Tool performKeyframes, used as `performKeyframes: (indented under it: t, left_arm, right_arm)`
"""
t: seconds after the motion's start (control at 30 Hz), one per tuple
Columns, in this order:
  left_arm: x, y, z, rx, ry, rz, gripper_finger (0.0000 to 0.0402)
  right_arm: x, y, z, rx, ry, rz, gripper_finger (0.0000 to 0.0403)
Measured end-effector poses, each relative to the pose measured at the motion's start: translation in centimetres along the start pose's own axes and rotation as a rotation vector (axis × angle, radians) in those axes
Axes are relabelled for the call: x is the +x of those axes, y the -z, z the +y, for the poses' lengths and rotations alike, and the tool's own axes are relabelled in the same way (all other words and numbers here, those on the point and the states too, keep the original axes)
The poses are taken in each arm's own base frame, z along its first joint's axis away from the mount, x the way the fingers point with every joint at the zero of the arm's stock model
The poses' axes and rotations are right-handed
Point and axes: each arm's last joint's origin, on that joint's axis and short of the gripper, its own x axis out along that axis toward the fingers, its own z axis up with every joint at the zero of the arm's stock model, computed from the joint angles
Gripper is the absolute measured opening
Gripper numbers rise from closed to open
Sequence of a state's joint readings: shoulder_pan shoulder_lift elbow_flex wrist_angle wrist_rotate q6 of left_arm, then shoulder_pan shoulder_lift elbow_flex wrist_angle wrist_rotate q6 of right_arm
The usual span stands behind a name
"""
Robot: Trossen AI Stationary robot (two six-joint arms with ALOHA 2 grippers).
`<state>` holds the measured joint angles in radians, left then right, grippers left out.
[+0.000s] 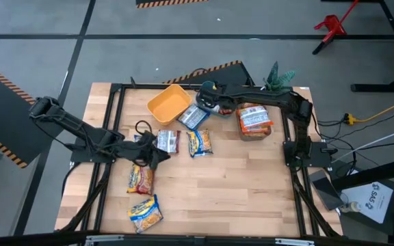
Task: Sort Maruchan noodles
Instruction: Put the top red noodle pack into the blue bin
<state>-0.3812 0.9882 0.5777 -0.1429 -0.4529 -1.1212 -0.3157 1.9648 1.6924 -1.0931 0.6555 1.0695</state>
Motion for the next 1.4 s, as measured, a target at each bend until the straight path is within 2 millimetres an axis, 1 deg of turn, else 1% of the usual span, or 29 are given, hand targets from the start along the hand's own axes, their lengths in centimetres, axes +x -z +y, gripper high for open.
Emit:
performKeyframes:
  t: [0.1,0.17,0.23,0.3,0.4,0.5,0.6,0.7,0.83,0.97,1.2,1.3,1.37,1.4]
  left_arm:
    - [0.2,-0.1,1.3,0.048,-0.119,0.013,0.0153]
    - [0.3,-0.2,1.8,0.068,-0.159,0.031,0.0153]
    - [0.5,-0.4,2.0,0.073,-0.153,0.04,0.0153]
    - [0.9,-0.4,2.5,0.061,-0.129,0.053,0.0153]
    - [1.7,0.1,4.1,0.008,-0.088,0.063,0.0153]
    - [2.5,0.5,6.1,-0.069,-0.037,0.042,0.0151]
    - [2.8,0.8,8.4,-0.125,-0.091,0.035,0.014]
    - [3.0,0.8,9.6,-0.141,-0.142,0.029,0.0121]
    - [2.9,0.6,10.9,-0.141,-0.261,0.016,0.0091]
    - [3.0,0.6,12.1,-0.117,-0.354,0.056,0.0074]
    - [3.8,0.8,12.8,-0.097,-0.399,0.106,0.0071]
    - [4.3,0.9,13.1,-0.101,-0.412,0.124,0.0071]
    - [4.6,0.9,13.1,-0.102,-0.417,0.127,0.0071]
    - [4.7,0.9,13.2,-0.104,-0.419,0.129,0.0071]
  right_arm:
    - [-2.1,-0.1,0.1,-0.036,-0.047,-0.019,0.0287]
    - [-3.4,0.4,0.6,-0.072,-0.115,-0.003,0.0285]
    - [-4.6,1.7,1.6,-0.133,-0.21,0.037,0.0285]
    - [-5.9,3.5,2.5,-0.194,-0.29,0.087,0.0285]
    - [-7.4,6.4,3.9,-0.25,-0.37,0.088,0.0285]
    - [-8.4,8.7,4.1,-0.265,-0.382,0.101,0.0285]
    - [-9.1,10.2,4.1,-0.246,-0.381,0.115,0.0285]
    - [-10.1,11.3,4.4,-0.236,-0.429,0.125,0.0285]
    - [-10.9,12.5,5.1,-0.201,-0.491,0.143,0.0285]
    - [-11.3,12.5,5.5,-0.173,-0.535,0.132,0.0285]
    - [-11.5,12.6,5.9,-0.139,-0.575,0.16,0.0285]
    - [-11.4,12.8,6.7,-0.128,-0.64,0.2,0.0285]
    - [-11.2,13.1,7.5,-0.113,-0.684,0.209,0.0285]
    - [-10.8,13.4,7.8,-0.114,-0.677,0.218,0.0285]
